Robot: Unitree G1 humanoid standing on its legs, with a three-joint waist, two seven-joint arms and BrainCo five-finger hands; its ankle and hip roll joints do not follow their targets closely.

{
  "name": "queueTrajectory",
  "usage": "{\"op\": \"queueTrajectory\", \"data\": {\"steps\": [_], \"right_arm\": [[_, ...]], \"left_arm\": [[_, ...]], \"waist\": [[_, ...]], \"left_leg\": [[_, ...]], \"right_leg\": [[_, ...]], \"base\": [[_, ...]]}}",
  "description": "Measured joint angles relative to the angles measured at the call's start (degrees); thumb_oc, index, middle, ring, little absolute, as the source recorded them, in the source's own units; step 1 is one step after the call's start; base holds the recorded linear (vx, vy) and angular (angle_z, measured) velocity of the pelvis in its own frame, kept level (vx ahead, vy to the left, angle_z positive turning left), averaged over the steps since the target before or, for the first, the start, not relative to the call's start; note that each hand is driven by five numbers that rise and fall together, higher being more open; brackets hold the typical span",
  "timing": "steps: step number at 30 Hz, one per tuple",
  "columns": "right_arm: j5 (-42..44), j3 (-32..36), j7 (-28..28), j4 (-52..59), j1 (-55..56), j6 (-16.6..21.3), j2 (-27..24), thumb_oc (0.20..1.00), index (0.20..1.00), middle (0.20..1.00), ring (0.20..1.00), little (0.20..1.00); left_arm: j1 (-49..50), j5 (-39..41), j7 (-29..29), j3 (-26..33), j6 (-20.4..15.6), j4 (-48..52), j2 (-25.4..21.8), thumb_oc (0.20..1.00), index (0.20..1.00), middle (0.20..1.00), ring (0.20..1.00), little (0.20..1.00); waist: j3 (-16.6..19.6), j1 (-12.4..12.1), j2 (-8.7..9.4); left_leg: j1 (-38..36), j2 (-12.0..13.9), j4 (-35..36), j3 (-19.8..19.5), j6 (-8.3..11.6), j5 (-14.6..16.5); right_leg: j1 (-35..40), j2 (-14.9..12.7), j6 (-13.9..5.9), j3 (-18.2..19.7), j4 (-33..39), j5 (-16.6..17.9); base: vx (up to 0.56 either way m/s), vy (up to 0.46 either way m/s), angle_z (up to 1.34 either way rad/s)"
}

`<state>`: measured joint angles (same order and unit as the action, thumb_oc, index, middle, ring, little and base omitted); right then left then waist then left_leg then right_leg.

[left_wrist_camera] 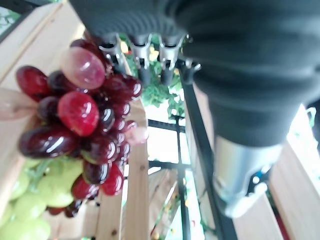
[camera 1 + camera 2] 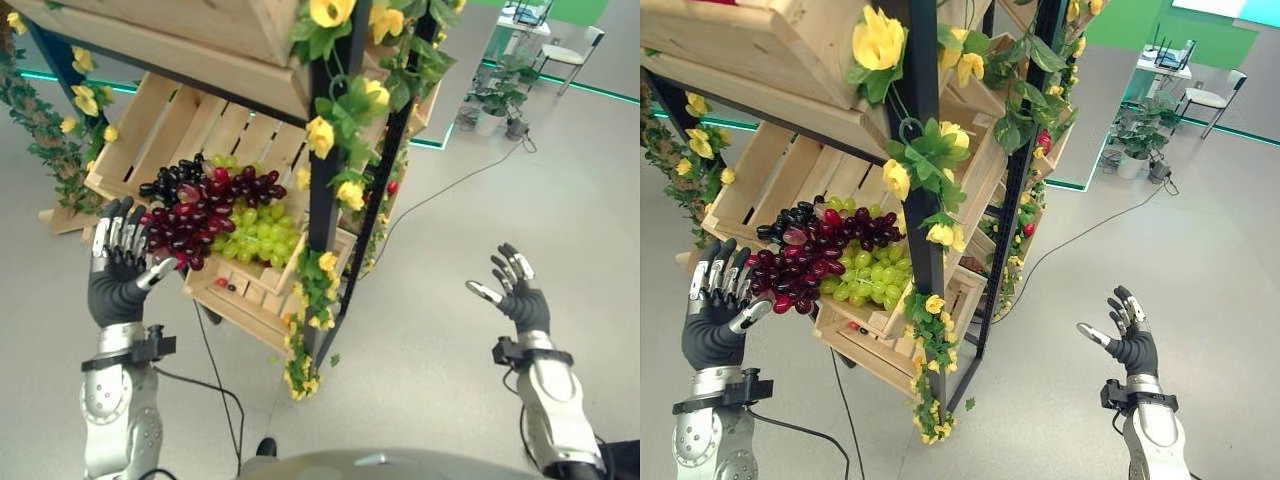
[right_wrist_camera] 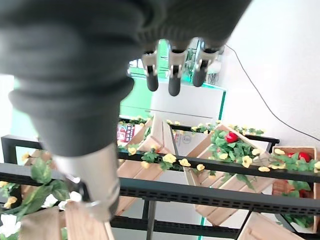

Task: Pick up the fruits from the basket on one side to the basket on the other side

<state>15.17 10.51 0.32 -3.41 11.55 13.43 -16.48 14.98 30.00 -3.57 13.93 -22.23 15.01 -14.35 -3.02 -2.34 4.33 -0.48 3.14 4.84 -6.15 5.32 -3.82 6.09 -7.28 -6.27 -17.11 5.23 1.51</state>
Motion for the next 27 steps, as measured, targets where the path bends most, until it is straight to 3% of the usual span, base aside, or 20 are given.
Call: {"op": "queueTrajectory", "data": {"steps": [7,18,27], "right_arm": [[0.00,0.15,0.57,0.00,-0.10,0.09,0.05,1.000,1.000,1.000,1.000,1.000],[0.01,1.83,1.86,-0.22,-0.17,0.71,0.17,1.000,1.000,1.000,1.000,1.000],[0.01,2.84,2.69,-0.23,-1.44,1.47,0.36,1.000,1.000,1.000,1.000,1.000]], "left_arm": [[-0.13,0.03,2.16,-0.11,-0.09,-0.03,0.87,1.000,1.000,1.000,1.000,1.000],[-2.40,0.05,6.59,-0.18,-1.20,-1.25,2.25,1.000,1.000,1.000,1.000,1.000],[-2.27,-0.04,8.04,-0.24,-1.60,-4.25,2.13,1.000,1.000,1.000,1.000,1.000]], "waist": [[-0.33,-1.55,0.02],[-2.22,-3.59,0.21],[-3.67,-6.80,0.81]], "left_leg": [[1.75,-0.75,-1.44,-2.80,0.06,0.03],[6.93,-3.46,-5.06,-12.74,0.54,-0.02],[8.35,-4.63,-6.77,-15.14,0.91,0.24]], "right_leg": [[0.93,-0.20,-0.27,-3.48,-0.02,-0.86],[2.98,-0.09,-0.90,-12.48,-0.11,-2.87],[4.56,0.15,-1.13,-15.91,-1.47,-5.31]], "base": [[0.00,-0.019,0.26],[0.00,-0.045,0.48],[0.01,-0.052,0.30]]}}
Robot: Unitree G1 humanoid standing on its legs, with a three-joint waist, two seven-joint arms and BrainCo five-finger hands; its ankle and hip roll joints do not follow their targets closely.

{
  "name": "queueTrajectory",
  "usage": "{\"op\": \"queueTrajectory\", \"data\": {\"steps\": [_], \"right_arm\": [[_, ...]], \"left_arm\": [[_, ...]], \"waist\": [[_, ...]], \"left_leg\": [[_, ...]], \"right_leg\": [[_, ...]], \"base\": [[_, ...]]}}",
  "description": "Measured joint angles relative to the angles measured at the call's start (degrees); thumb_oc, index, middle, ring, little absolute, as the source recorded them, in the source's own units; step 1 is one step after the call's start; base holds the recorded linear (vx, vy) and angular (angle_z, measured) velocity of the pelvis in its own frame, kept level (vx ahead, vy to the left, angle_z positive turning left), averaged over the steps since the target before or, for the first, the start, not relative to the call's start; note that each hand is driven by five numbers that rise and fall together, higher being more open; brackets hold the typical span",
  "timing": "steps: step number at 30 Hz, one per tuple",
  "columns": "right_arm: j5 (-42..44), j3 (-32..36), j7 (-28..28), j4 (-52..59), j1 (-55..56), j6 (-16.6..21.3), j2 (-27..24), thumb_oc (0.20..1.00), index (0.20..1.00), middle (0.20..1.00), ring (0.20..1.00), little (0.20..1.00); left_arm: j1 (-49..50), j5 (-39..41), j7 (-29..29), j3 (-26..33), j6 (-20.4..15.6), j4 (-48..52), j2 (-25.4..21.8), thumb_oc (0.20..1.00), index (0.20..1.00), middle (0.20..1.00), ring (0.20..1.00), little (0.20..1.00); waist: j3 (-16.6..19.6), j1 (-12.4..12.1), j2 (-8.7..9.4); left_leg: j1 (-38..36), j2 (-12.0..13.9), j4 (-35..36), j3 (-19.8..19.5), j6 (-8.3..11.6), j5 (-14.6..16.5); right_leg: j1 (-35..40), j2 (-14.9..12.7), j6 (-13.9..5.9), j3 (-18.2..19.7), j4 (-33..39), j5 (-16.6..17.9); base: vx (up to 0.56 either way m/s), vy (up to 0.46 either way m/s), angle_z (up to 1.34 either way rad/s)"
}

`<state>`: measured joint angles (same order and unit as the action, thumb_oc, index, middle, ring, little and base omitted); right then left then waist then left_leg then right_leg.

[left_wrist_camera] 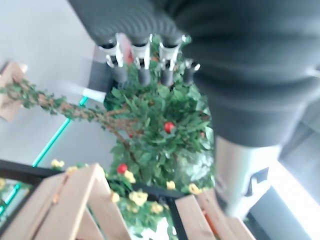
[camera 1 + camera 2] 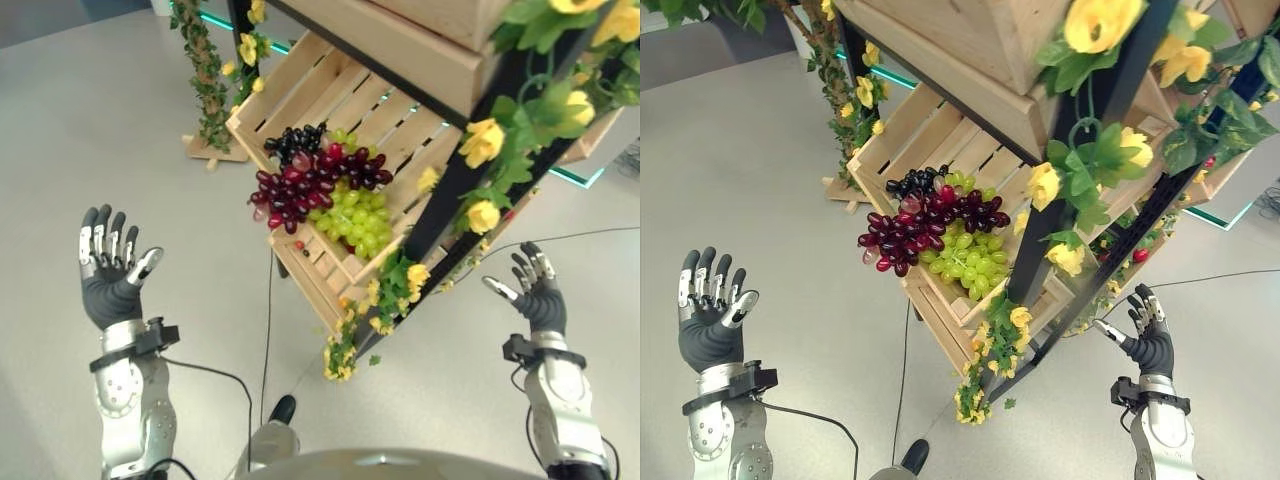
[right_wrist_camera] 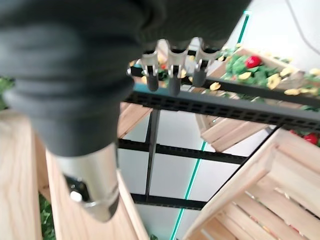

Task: Pick up the fruits from the basket on one side to the basket on the other side

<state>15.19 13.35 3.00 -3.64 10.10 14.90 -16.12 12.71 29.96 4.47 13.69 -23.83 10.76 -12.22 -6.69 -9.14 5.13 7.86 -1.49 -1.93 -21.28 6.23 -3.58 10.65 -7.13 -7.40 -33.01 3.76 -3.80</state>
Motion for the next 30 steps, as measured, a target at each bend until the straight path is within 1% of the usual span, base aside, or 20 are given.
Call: {"op": "queueTrajectory", "data": {"steps": [2,3,6,12,13,15,17,18,19,20,21,22,23,24,25,26,27,28,29,30], "right_arm": [[0.00,0.02,0.07,-0.02,-0.53,0.00,-0.03,1.000,1.000,1.000,1.000,1.000],[0.00,0.04,0.09,-0.10,-1.07,0.00,-0.03,1.000,1.000,1.000,1.000,1.000],[0.00,0.41,0.34,-0.14,-1.77,-0.01,-0.05,1.000,1.000,1.000,1.000,1.000],[0.00,0.50,1.20,-0.15,-1.96,0.00,-0.04,1.000,1.000,1.000,1.000,1.000],[-0.01,0.50,1.21,-0.18,-1.94,0.00,0.03,1.000,1.000,1.000,1.000,1.000],[-0.01,0.50,1.30,-0.43,-2.21,0.00,-0.02,1.000,1.000,1.000,1.000,1.000],[-0.01,0.47,1.31,-1.16,-2.80,0.00,0.03,1.000,1.000,1.000,1.000,1.000],[-0.02,0.44,1.43,-1.35,-2.62,-0.01,0.02,1.000,1.000,1.000,1.000,1.000],[-0.01,0.25,1.47,-1.76,-2.67,0.01,0.06,1.000,1.000,1.000,1.000,1.000],[-0.02,0.13,1.56,-2.96,-2.83,0.00,0.05,1.000,1.000,1.000,1.000,1.000],[-0.06,0.08,1.76,-3.29,-2.73,-0.07,-0.02,1.000,1.000,1.000,1.000,1.000],[-0.06,0.17,1.82,-3.60,-1.84,-0.07,0.17,1.000,1.000,1.000,1.000,1.000],[-0.09,-0.04,1.88,-4.72,-2.72,-0.07,0.42,1.000,1.000,1.000,1.000,1.000],[-0.08,-0.03,2.17,-5.07,-2.47,-0.18,0.29,1.000,1.000,1.000,1.000,1.000],[-0.09,-0.01,2.53,-5.30,-1.60,-0.19,0.12,1.000,1.000,1.000,1.000,1.000],[-0.10,-0.05,2.52,-5.49,-1.53,-0.21,0.29,1.000,1.000,1.000,1.000,1.000],[-0.21,-0.28,2.56,-5.44,-1.71,-0.26,0.39,1.000,1.000,1.000,1.000,1.000],[-0.30,-0.39,2.62,-5.37,-1.42,-0.33,0.30,1.000,1.000,1.000,1.000,1.000],[-0.50,-0.23,2.61,-5.43,-0.45,-0.37,0.21,1.000,1.000,1.000,1.000,1.000],[-0.72,-0.09,2.64,-5.39,-0.36,-0.40,0.69,1.000,1.000,1.000,1.000,1.000]], "left_arm": [[-0.17,-0.38,-0.07,-0.67,0.03,-4.48,-0.30,1.000,1.000,1.000,1.000,1.000],[0.18,-1.30,-0.17,-1.53,1.10,-8.06,-0.49,1.000,1.000,1.000,1.000,1.000],[1.13,-2.26,-0.68,-3.64,2.86,-13.94,-0.71,1.000,1.000,1.000,1.000,1.000],[1.43,-2.26,-1.28,-4.71,4.02,-14.98,-1.72,1.000,1.000,1.000,1.000,1.000],[1.30,-2.25,-1.28,-4.72,4.11,-14.97,-1.88,1.000,1.000,1.000,1.000,1.000],[1.55,-2.23,-1.66,-5.03,4.40,-14.94,-2.00,1.000,1.000,1.000,1.000,1.000],[2.26,-2.26,-2.34,-6.47,4.46,-14.63,-3.18,1.000,1.000,1.000,1.000,1.000],[2.21,-2.26,-2.82,-7.36,4.53,-14.38,-3.74,1.000,1.000,1.000,1.000,1.000],[2.33,-2.27,-2.87,-7.89,4.51,-13.86,-4.17,1.000,1.000,1.000,1.000,1.000],[2.39,-2.33,-3.32,-8.74,4.49,-13.54,-4.77,1.000,1.000,1.000,1.000,1.000],[2.45,-2.37,-3.50,-8.84,4.50,-13.55,-4.79,1.000,1.000,1.000,1.000,1.000],[1.96,-2.35,-3.43,-9.03,4.57,-13.45,-4.91,1.000,1.000,1.000,1.000,1.000],[3.34,-2.41,-3.48,-9.04,4.43,-12.70,-5.19,1.000,1.000,1.000,1.000,1.000],[2.64,-2.80,-3.56,-9.10,4.51,-12.58,-5.29,1.000,1.000,1.000,1.000,1.000],[2.14,-3.84,-3.43,-8.95,4.46,-12.23,-5.35,1.000,1.000,1.000,1.000,1.000],[2.02,-4.09,-3.31,-8.80,4.39,-11.95,-5.44,1.000,1.000,1.000,1.000,1.000],[2.00,-4.37,-3.26,-8.57,4.37,-11.94,-5.51,1.000,1.000,1.000,1.000,1.000],[2.04,-4.43,-3.28,-8.40,4.39,-12.07,-5.49,1.000,1.000,1.000,1.000,1.000],[0.41,-4.42,-3.03,-8.54,4.35,-11.97,-5.69,1.000,1.000,1.000,1.000,1.000],[0.44,-4.25,-1.74,-7.35,4.34,-13.25,-5.61,1.000,1.000,1.000,1.000,1.000]], "waist": [[-0.07,0.23,-0.09],[-0.13,0.10,-0.15],[-0.52,0.15,0.08],[-0.91,0.25,0.51],[-0.92,0.57,0.55],[-0.99,0.44,0.53],[-1.00,0.25,0.51],[-1.04,1.48,0.64],[-1.03,2.15,0.74],[-1.02,1.86,0.68],[-1.03,2.50,0.69],[-1.09,4.26,1.10],[-1.20,3.52,0.70],[-1.22,4.24,0.78],[-1.37,5.81,0.74],[-1.53,6.49,0.64],[-1.75,6.14,0.19],[-1.86,6.12,-0.10],[-2.00,8.57,0.07],[-2.25,8.82,-0.13]], "left_leg": [[0.19,-0.37,-0.30,-0.70,0.02,0.02],[0.50,-0.41,-0.49,-0.75,0.07,0.06],[0.83,-0.46,-0.70,-0.76,0.07,0.06],[0.76,-0.42,-0.77,-0.58,0.09,0.11],[0.73,-0.07,-0.80,0.01,0.05,0.17],[0.45,0.39,-0.93,1.92,-0.09,0.46],[-0.14,0.91,-1.14,4.25,-0.42,1.01],[-0.44,0.94,-1.53,5.35,-0.67,1.38],[-0.49,0.97,-2.01,5.95,-0.76,1.77],[-0.60,1.37,-3.06,8.09,-1.00,2.82],[-0.72,1.43,-3.39,8.90,-1.12,3.13],[-1.19,1.32,-3.68,9.93,-1.28,3.33],[-1.77,1.82,-4.23,12.34,-1.73,4.44],[-2.13,1.79,-4.92,13.48,-1.93,5.21],[-2.19,1.54,-6.13,14.58,-2.27,6.27],[-2.10,1.42,-7.23,15.69,-2.56,6.99],[-2.05,1.60,-8.50,17.21,-3.04,8.26],[-2.19,1.56,-9.07,17.53,-3.29,8.74],[-1.90,0.96,-10.66,18.39,-3.63,9.84],[-1.23,1.17,-12.04,19.87,-4.28,10.79]], "right_leg": [[0.16,-0.07,-0.12,-0.87,-0.02,-0.26],[0.16,0.00,-0.09,-1.00,-0.03,-0.32],[0.11,0.00,-0.07,-1.26,-0.03,-0.34],[-0.18,-0.19,-0.06,-1.13,-0.38,-0.41],[-0.65,-0.60,0.00,-0.48,-0.65,-0.44],[-1.73,-0.96,0.13,1.57,-1.58,-0.48],[-2.94,-1.14,0.23,4.51,-2.55,-0.51],[-3.16,-1.28,0.18,5.68,-2.62,-0.32],[-3.48,-1.45,0.18,6.56,-2.70,-0.33],[-4.40,-1.68,0.24,8.94,-3.51,-0.22],[-4.61,-1.75,0.21,9.84,-3.61,0.00],[-5.18,-2.09,0.08,11.34,-3.67,0.13],[-6.23,-2.64,0.06,14.01,-5.11,0.02],[-7.05,-2.71,0.00,15.84,-5.53,0.07],[-7.68,-3.09,-0.38,17.94,-5.97,0.39],[-8.34,-3.29,-0.54,19.35,-6.60,0.55],[-9.55,-3.59,-0.78,21.74,-7.84,0.63],[-9.85,-3.87,-1.00,22.01,-7.96,1.05],[-10.86,-4.23,-1.27,22.96,-8.52,1.38],[-12.07,-4.75,-1.53,24.85,-10.19,1.42]], "base": [[0.00,-0.021,0.21],[0.01,-0.012,0.11],[0.00,-0.002,0.04],[0.00,0.007,-0.02],[-0.06,0.123,-0.22],[-0.06,0.150,-0.51],[0.01,0.092,-0.68],[0.00,0.115,-0.53],[0.00,0.135,-0.77],[0.01,0.162,-0.73],[0.01,0.162,-0.77],[0.01,0.186,-0.81],[-0.02,0.152,-0.97],[-0.05,0.309,-1.16],[-0.05,0.247,-0.87],[-0.05,0.261,-1.06],[-0.06,0.203,-0.95],[-0.10,0.259,-0.96],[-0.26,0.346,-0.79],[-0.23,0.253,-0.71]]}}
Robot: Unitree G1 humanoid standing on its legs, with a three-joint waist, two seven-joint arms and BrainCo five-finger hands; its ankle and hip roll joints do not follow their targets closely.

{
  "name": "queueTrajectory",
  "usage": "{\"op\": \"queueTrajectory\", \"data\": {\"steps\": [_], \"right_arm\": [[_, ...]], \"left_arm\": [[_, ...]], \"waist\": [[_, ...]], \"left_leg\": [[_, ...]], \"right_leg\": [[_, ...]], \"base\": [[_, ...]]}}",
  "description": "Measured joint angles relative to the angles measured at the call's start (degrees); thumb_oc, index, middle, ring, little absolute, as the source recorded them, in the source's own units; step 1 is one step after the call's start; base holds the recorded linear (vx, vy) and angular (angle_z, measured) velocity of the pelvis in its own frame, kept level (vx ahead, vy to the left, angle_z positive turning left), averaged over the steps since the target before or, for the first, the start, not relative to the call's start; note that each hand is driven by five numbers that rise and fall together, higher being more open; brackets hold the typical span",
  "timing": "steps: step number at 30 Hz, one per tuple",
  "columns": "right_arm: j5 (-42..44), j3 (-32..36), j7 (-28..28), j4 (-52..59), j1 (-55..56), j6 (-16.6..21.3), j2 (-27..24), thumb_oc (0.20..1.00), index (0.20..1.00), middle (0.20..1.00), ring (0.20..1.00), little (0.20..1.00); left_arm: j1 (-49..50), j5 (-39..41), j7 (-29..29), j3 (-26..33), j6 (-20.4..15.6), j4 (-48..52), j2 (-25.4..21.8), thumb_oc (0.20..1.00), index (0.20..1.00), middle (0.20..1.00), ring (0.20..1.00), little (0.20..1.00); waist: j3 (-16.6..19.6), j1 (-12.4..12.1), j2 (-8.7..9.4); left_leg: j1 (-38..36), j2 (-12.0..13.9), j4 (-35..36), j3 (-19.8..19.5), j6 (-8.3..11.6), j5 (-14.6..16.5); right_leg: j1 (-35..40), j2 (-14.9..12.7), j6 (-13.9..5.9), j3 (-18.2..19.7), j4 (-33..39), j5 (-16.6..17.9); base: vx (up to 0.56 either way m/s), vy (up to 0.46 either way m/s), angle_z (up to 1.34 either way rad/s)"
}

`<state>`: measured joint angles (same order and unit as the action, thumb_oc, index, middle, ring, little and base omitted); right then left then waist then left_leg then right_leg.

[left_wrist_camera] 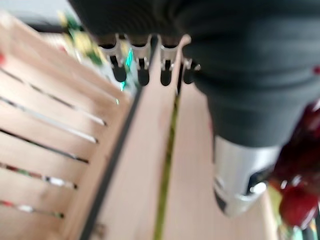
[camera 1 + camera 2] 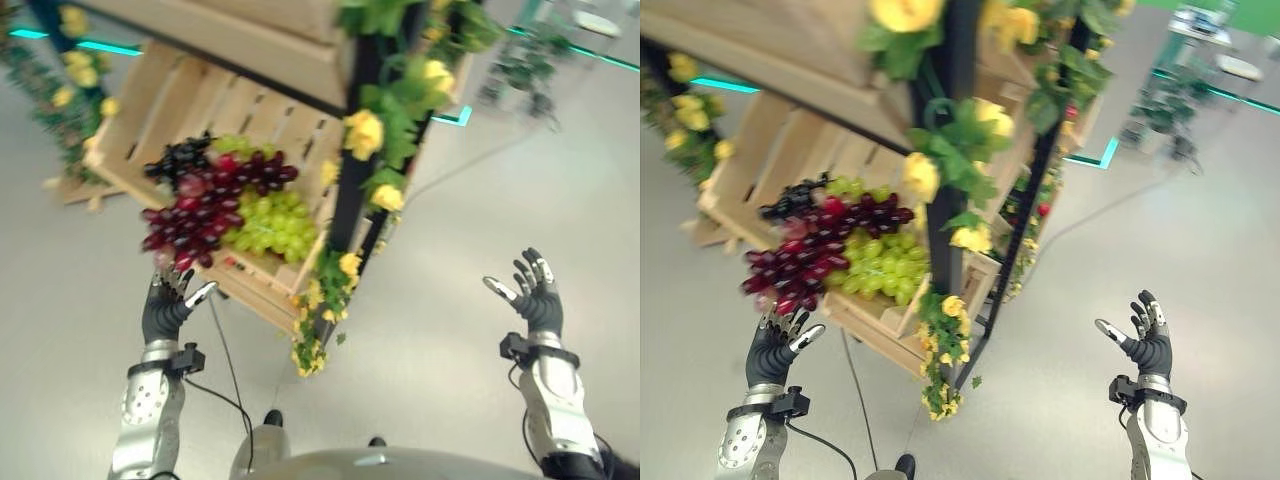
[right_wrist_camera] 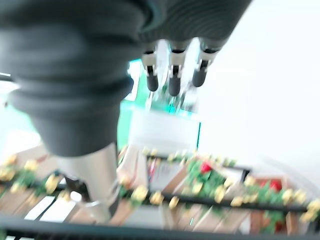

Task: Pick up the fruits from the basket on one side to the basket on the other side

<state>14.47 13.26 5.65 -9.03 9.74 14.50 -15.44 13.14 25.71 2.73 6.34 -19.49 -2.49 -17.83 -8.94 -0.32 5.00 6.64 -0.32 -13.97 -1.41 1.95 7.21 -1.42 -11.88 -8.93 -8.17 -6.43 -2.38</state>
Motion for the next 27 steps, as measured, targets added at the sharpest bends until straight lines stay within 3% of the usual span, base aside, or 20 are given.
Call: {"op": "queueTrajectory", "data": {"steps": [3,4,5,6,7,8,9,10,11,12,13,14,15,17,18,19,23,27], "right_arm": [[-0.89,0.66,0.09,-0.03,0.42,-0.19,0.12,1.000,1.000,1.000,1.000,1.000],[-1.12,0.85,0.18,-0.15,-0.51,-0.44,0.38,1.000,1.000,1.000,1.000,1.000],[-1.31,0.50,0.23,-0.20,-1.99,-0.57,0.54,1.000,1.000,1.000,1.000,1.000],[-1.54,-0.84,0.35,-0.21,-3.94,-0.94,1.27,1.000,1.000,1.000,1.000,1.000],[-1.57,-1.26,0.31,-0.05,-4.17,-0.94,1.42,1.000,1.000,1.000,1.000,1.000],[-1.62,-2.60,0.13,-0.08,-3.41,-1.29,1.08,1.000,1.000,1.000,1.000,1.000],[-1.83,-2.86,-0.15,-0.02,-2.99,-1.37,1.11,1.000,1.000,1.000,1.000,1.000],[-2.10,-2.60,-0.29,-0.16,-2.46,-1.40,1.01,1.000,1.000,1.000,1.000,1.000],[-2.10,-2.57,-0.35,-0.16,-2.35,-1.42,0.85,1.000,1.000,1.000,1.000,1.000],[-2.10,-2.57,-0.40,0.00,-2.19,-1.41,0.72,1.000,1.000,1.000,1.000,1.000],[-2.13,-2.59,-0.48,0.29,-2.24,-1.37,0.51,1.000,1.000,1.000,1.000,1.000],[-2.13,-2.59,-0.50,0.28,-2.61,-1.37,0.31,1.000,1.000,1.000,1.000,1.000],[-2.12,-2.69,-0.53,0.34,-2.19,-1.34,0.23,1.000,1.000,1.000,1.000,1.000],[-2.07,-2.74,-0.51,0.34,-2.34,-1.31,-0.33,1.000,1.000,1.000,1.000,1.000],[-2.06,-2.77,-0.51,0.23,-2.40,-1.32,-0.53,1.000,1.000,1.000,1.000,1.000],[-2.04,-2.95,-0.49,0.21,-2.24,-1.31,-1.22,1.000,1.000,1.000,1.000,1.000],[-1.99,-2.73,-0.46,0.43,-0.72,-1.29,-3.01,1.000,1.000,1.000,1.000,1.000],[-1.77,-2.59,-0.09,0.54,0.83,-1.10,-5.39,1.000,1.000,1.000,1.000,1.000]], "left_arm": [[-0.24,-0.12,1.54,1.60,-1.16,-1.01,0.00,1.000,1.000,1.000,1.000,1.000],[-0.21,-0.13,2.75,3.13,-2.61,-0.99,0.42,1.000,1.000,1.000,1.000,1.000],[0.18,-0.16,3.33,4.23,-3.10,-0.76,0.39,1.000,1.000,1.000,1.000,1.000],[0.69,-0.29,4.63,6.77,-3.68,-0.88,0.08,1.000,1.000,1.000,1.000,1.000],[0.47,-0.54,4.98,7.67,-3.38,-1.11,0.14,1.000,1.000,1.000,1.000,1.000],[-0.53,-2.27,5.18,7.62,-2.60,-1.03,1.13,1.000,1.000,1.000,1.000,1.000],[-0.39,-2.62,5.18,7.01,-2.40,-0.95,1.09,1.000,1.000,1.000,1.000,1.000],[-0.63,-2.72,5.18,6.01,-2.33,-0.60,1.18,1.000,1.000,1.000,1.000,1.000],[-0.16,-2.73,5.19,6.17,-2.32,-0.32,1.80,1.000,1.000,1.000,1.000,1.000],[-0.34,-2.71,5.29,6.10,-2.28,-0.08,2.19,1.000,1.000,1.000,1.000,1.000],[0.19,-2.72,5.28,6.00,-2.27,0.44,1.95,1.000,1.000,1.000,1.000,1.000],[0.09,-2.71,5.30,6.07,-2.16,0.43,2.12,1.000,1.000,1.000,1.000,1.000],[0.39,-2.76,5.24,6.03,-2.14,0.75,2.52,1.000,1.000,1.000,1.000,1.000],[0.43,-3.04,5.30,6.12,-2.22,0.75,2.94,1.000,1.000,1.000,1.000,1.000],[0.40,-3.05,5.40,6.09,-2.12,0.50,3.46,1.000,1.000,1.000,1.000,1.000],[1.00,-3.78,5.56,5.70,-2.14,-0.12,3.98,1.000,1.000,1.000,1.000,1.000],[1.73,-4.19,5.64,4.85,-2.06,-0.51,4.25,1.000,1.000,1.000,1.000,1.000],[2.91,-4.21,5.61,2.90,-1.68,-1.28,5.49,1.000,1.000,1.000,1.000,1.000]], "waist": [[-1.37,1.58,0.36],[-2.33,1.26,0.55],[-2.52,0.47,0.26],[-3.36,-0.89,0.11],[-3.96,-0.73,-0.83],[-4.60,-0.77,-2.36],[-4.50,-0.69,-2.38],[-4.36,-0.59,-2.00],[-4.23,-1.13,-1.87],[-4.07,-1.92,-1.70],[-3.43,-3.65,-0.71],[-3.42,-4.86,-0.46],[-1.76,-5.69,0.72],[-0.31,-7.18,1.02],[-0.17,-6.83,0.28],[0.19,-6.51,-0.79],[0.45,-6.31,-1.59],[-0.28,-6.60,-4.98]], "left_leg": [[1.53,-1.30,-2.06,3.85,-1.15,0.64],[2.53,-1.48,-3.03,6.89,-2.14,0.68],[3.24,-0.04,-3.09,8.44,-2.62,1.06],[4.85,1.15,-4.68,13.42,-3.86,1.54],[5.18,3.13,-4.88,16.82,-4.46,1.38],[3.69,4.80,-1.95,19.23,-4.77,-0.40],[3.18,4.74,-0.28,20.17,-5.15,-1.55],[2.74,5.22,1.25,21.57,-4.97,-3.09],[2.65,5.89,1.96,22.86,-5.07,-4.09],[2.18,6.39,3.35,24.23,-4.91,-5.17],[2.10,6.31,4.57,25.02,-4.86,-6.15],[2.23,6.40,4.46,25.27,-4.72,-6.45],[3.52,5.42,4.48,23.84,-3.94,-6.59],[5.51,4.61,4.97,19.51,-2.18,-9.32],[6.24,5.19,4.73,18.33,-1.26,-10.70],[7.03,6.61,5.26,16.23,-0.25,-12.08],[7.00,9.70,6.09,14.48,2.05,-14.51],[6.95,10.44,8.40,9.29,3.81,-17.52]], "right_leg": [[-4.69,-0.99,-1.03,3.76,0.24,2.99],[-7.08,-1.16,-0.91,5.03,1.33,6.45],[-8.09,-1.35,-0.58,5.22,2.16,8.08],[-9.75,-0.16,1.28,1.86,4.62,11.36],[-10.62,-0.38,3.71,-3.77,0.30,8.86],[-12.97,-1.98,5.52,-10.71,-14.46,2.87],[-12.50,-1.29,4.70,-10.93,-18.41,0.54],[-10.93,-0.81,3.58,-9.74,-25.97,-5.13],[-9.44,-0.19,2.61,-9.25,-29.02,-7.42],[-7.28,0.85,2.20,-9.31,-29.87,-8.67],[-3.01,1.69,1.34,-9.16,-25.41,-11.49],[-1.45,2.29,-0.02,-7.80,-24.95,-12.91],[1.60,3.55,0.36,-3.66,-17.08,-14.30],[3.15,5.50,3.33,-3.19,-8.86,-15.48],[3.43,6.57,6.18,-3.38,-6.29,-14.05],[3.10,8.68,7.15,-4.00,-5.38,-13.47],[2.87,11.98,9.72,-4.42,-5.24,-13.27],[3.73,15.41,10.99,-6.64,-5.05,-12.97]], "base": [[-0.26,0.196,-1.01],[-0.20,0.083,-1.21],[-0.28,0.206,-1.80],[-0.19,0.152,-1.26],[-0.22,0.192,-1.10],[-0.09,0.046,-0.35],[-0.18,0.016,-0.40],[-0.14,-0.022,-0.33],[-0.14,-0.077,-0.40],[-0.14,-0.148,-0.67],[-0.14,-0.148,-0.81],[-0.25,-0.279,-0.98],[-0.23,-0.248,-0.71],[-0.20,-0.221,-0.67],[-0.16,-0.204,-0.40],[-0.25,-0.312,-0.07],[-0.32,-0.340,-0.02],[-0.28,-0.338,0.36]]}}
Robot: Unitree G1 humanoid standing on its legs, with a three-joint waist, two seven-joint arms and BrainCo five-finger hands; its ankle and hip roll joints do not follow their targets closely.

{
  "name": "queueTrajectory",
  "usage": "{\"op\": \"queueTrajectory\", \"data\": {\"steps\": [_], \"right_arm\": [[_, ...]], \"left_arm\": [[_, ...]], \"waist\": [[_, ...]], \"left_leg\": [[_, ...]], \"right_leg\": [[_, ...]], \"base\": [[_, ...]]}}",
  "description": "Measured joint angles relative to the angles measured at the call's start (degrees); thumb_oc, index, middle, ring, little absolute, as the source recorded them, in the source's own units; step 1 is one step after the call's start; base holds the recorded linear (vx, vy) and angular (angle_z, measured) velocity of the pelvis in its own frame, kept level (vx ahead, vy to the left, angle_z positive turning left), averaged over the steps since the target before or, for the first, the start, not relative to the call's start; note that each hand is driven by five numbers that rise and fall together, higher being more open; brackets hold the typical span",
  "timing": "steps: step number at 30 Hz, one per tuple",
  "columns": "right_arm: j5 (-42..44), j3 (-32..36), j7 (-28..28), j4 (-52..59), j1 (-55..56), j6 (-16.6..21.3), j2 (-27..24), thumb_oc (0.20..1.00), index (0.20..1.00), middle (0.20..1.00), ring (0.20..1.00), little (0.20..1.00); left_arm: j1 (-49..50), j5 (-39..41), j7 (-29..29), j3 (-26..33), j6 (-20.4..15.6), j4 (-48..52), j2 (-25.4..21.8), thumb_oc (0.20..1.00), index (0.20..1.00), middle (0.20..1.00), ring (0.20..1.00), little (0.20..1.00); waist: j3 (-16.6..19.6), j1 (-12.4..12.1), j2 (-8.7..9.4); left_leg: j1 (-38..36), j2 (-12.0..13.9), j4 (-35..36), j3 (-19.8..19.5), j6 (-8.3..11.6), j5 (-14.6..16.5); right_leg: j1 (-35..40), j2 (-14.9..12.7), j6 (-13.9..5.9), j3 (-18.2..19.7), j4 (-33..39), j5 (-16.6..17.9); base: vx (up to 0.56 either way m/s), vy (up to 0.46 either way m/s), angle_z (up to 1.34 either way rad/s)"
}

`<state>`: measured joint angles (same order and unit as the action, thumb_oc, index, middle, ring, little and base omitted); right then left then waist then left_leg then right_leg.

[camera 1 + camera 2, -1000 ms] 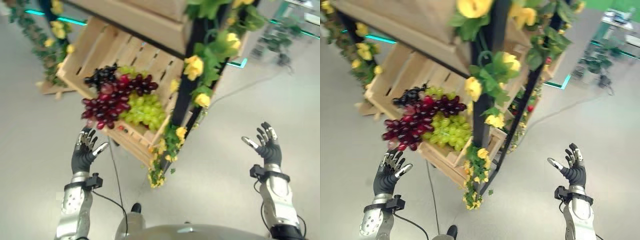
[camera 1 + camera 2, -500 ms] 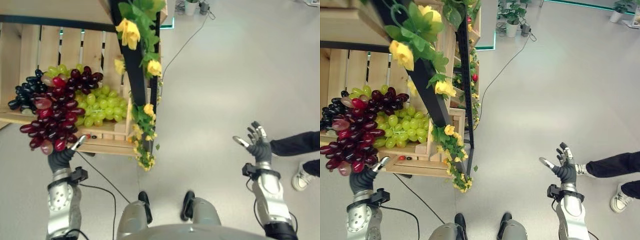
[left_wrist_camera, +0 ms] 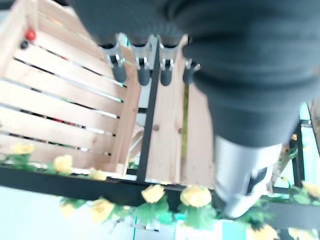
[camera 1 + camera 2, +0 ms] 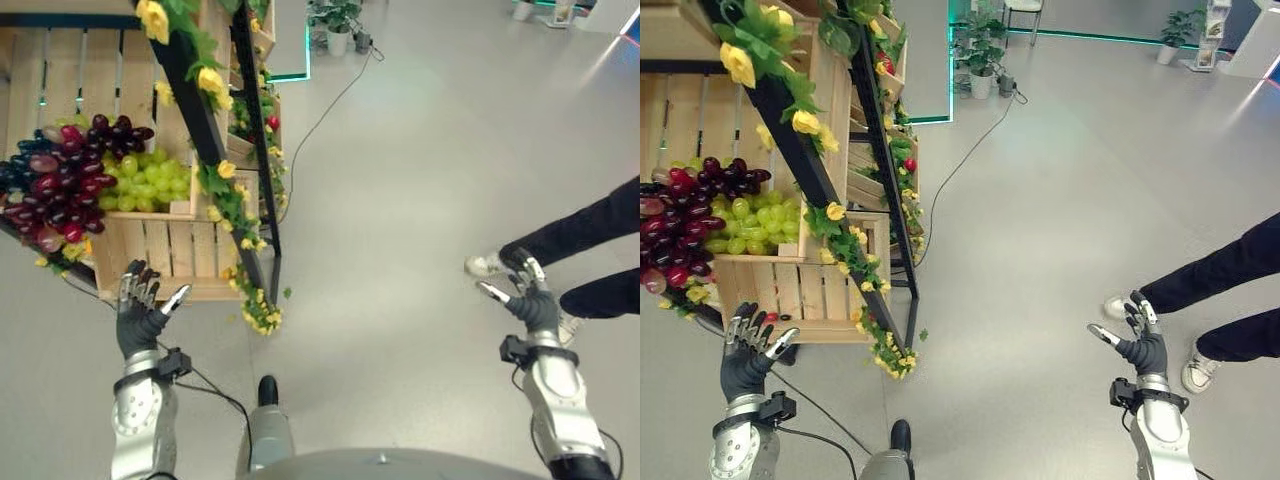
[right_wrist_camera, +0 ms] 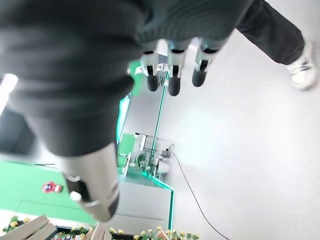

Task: Pick up the fruits from the basket on one side to the basket on the other side

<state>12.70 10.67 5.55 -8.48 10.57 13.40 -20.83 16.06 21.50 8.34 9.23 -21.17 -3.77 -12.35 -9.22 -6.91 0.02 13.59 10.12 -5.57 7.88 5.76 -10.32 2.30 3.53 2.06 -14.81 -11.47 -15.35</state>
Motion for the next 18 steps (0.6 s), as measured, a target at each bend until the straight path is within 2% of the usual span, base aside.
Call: {"op": "queueTrajectory", "data": {"steps": [1,2,3,5,6,7,8,10,11,12,13,14,16,18], "right_arm": [[0.23,0.31,-0.01,0.12,1.13,0.00,-0.96,1.000,1.000,1.000,1.000,1.000],[0.35,0.32,0.00,0.07,0.99,-0.01,-1.20,1.000,1.000,1.000,1.000,1.000],[0.43,0.78,0.00,0.35,1.00,0.02,-1.46,1.000,1.000,1.000,1.000,1.000],[0.42,0.76,0.45,-0.33,1.08,0.02,-2.24,1.000,1.000,1.000,1.000,1.000],[0.42,0.65,0.51,-0.63,0.79,0.03,-2.39,1.000,1.000,1.000,1.000,1.000],[0.37,0.53,0.55,-0.65,0.67,0.02,-2.44,1.000,1.000,1.000,1.000,1.000],[0.33,0.38,0.52,-0.59,0.03,0.02,-1.86,1.000,1.000,1.000,1.000,1.000],[0.32,0.50,0.58,-0.48,-0.23,0.17,-2.19,1.000,1.000,1.000,1.000,1.000],[0.33,0.23,0.65,-0.55,-1.70,0.17,-1.81,1.000,1.000,1.000,1.000,1.000],[0.33,0.00,0.55,-0.61,-2.77,0.20,-1.64,1.000,1.000,1.000,1.000,1.000],[0.27,0.00,0.59,-0.58,-3.35,0.22,-1.45,1.000,1.000,1.000,1.000,1.000],[0.23,-0.04,0.63,-0.89,-4.34,0.23,-0.78,1.000,1.000,1.000,1.000,1.000],[0.21,0.23,0.63,-0.63,-4.79,0.36,-0.76,1.000,1.000,1.000,1.000,1.000],[0.20,1.13,0.56,-0.03,-3.85,0.43,-0.99,1.000,1.000,1.000,1.000,1.000]], "left_arm": [[-0.37,0.00,0.00,-1.22,0.21,0.12,0.90,1.000,1.000,1.000,1.000,1.000],[0.59,0.00,-0.04,-1.55,0.22,0.19,1.31,1.000,1.000,1.000,1.000,1.000],[0.85,-0.01,-0.44,-1.88,0.64,0.14,1.72,1.000,1.000,1.000,1.000,1.000],[2.23,0.01,-0.52,-2.30,0.73,-0.03,2.46,1.000,1.000,1.000,1.000,1.000],[2.75,0.01,-0.76,-2.38,0.77,-0.05,2.32,1.000,1.000,1.000,1.000,1.000],[2.82,0.01,-0.81,-2.23,0.79,-0.07,2.16,1.000,1.000,1.000,1.000,1.000],[2.76,0.00,-1.05,-2.02,0.77,-0.04,1.57,1.000,1.000,1.000,1.000,1.000],[2.12,-0.03,-1.59,-1.96,0.71,0.22,1.10,1.000,1.000,1.000,1.000,1.000],[1.37,0.00,-1.96,-1.51,0.67,0.65,0.85,1.000,1.000,1.000,1.000,1.000],[1.33,0.02,-2.20,-1.43,0.66,0.64,0.80,1.000,1.000,1.000,1.000,1.000],[1.30,0.07,-2.27,-1.56,0.73,0.92,0.78,1.000,1.000,1.000,1.000,1.000],[1.69,0.07,-2.38,-1.67,0.71,1.00,0.69,1.000,1.000,1.000,1.000,1.000],[0.96,0.06,-2.50,-1.78,0.73,1.10,0.37,1.000,1.000,1.000,1.000,1.000],[-0.23,0.08,-2.54,-1.79,0.69,1.48,-0.17,1.000,1.000,1.000,1.000,1.000]], "waist": [[-0.48,1.16,-1.31],[-0.64,0.42,-2.16],[-1.41,1.20,-3.39],[-2.02,1.24,-4.13],[-2.00,1.07,-3.97],[-2.14,1.06,-3.31],[-2.31,1.19,-0.74],[-2.09,1.90,0.92],[-2.29,2.90,3.10],[-2.55,2.67,3.76],[-2.66,3.49,4.19],[-2.20,3.20,4.20],[-1.83,5.20,3.25],[-1.45,7.47,2.62]], "left_leg": [[-0.23,0.09,2.05,-1.90,0.32,-2.00],[-0.25,0.22,2.84,-2.22,0.25,-3.03],[-0.61,0.60,3.84,-2.16,0.16,-4.02],[-0.89,0.48,4.27,-1.81,0.14,-5.57],[-1.49,-0.15,4.26,-1.88,0.28,-5.41],[-2.03,-1.04,3.29,-1.95,0.89,-4.31],[-2.05,-3.39,-1.38,-1.75,1.41,0.61],[-3.88,-5.78,-2.73,-2.71,1.83,1.93],[-4.30,-9.31,-8.74,-7.80,1.07,7.46],[-5.74,-11.17,-8.79,-10.86,0.50,9.25],[-8.58,-12.47,-6.85,-13.25,-0.16,9.69],[-13.01,-12.57,-1.79,-15.87,-1.10,9.92],[-15.82,-11.32,1.81,-15.67,-1.88,10.60],[-15.93,-11.18,2.39,-15.07,-2.00,11.31]], "right_leg": [[0.75,0.53,1.28,-0.73,0.85,0.55],[0.78,1.27,1.59,-1.01,0.76,0.74],[1.51,1.79,2.21,-2.13,1.61,0.85],[2.57,2.18,2.76,-4.34,1.91,0.93],[2.70,1.73,3.45,-4.80,1.80,0.91],[2.58,0.96,4.17,-5.11,1.84,1.23],[2.72,-1.48,3.90,-5.39,2.42,1.63],[2.73,-2.43,3.67,-5.08,3.71,2.96],[1.30,-4.19,3.47,-3.07,2.43,3.11],[1.41,-4.60,3.15,-0.91,2.56,3.51],[1.38,-4.49,2.97,1.51,3.03,3.76],[2.04,-3.93,2.71,4.39,3.79,4.63],[3.10,-2.93,2.08,6.04,5.71,5.73],[3.01,-2.91,1.40,6.58,6.19,6.18]], "base": [[-0.15,-0.141,0.72],[-0.29,-0.270,0.78],[-0.17,-0.122,0.40],[-0.23,-0.146,0.48],[-0.22,-0.122,0.32],[-0.23,-0.110,0.03],[-0.15,-0.032,-0.01],[-0.15,-0.031,-0.03],[-0.04,0.047,-0.36],[-0.02,0.065,-0.53],[0.05,0.109,-0.81],[0.04,0.060,-0.69],[0.04,0.117,-0.51],[-0.01,0.128,-0.27]]}}
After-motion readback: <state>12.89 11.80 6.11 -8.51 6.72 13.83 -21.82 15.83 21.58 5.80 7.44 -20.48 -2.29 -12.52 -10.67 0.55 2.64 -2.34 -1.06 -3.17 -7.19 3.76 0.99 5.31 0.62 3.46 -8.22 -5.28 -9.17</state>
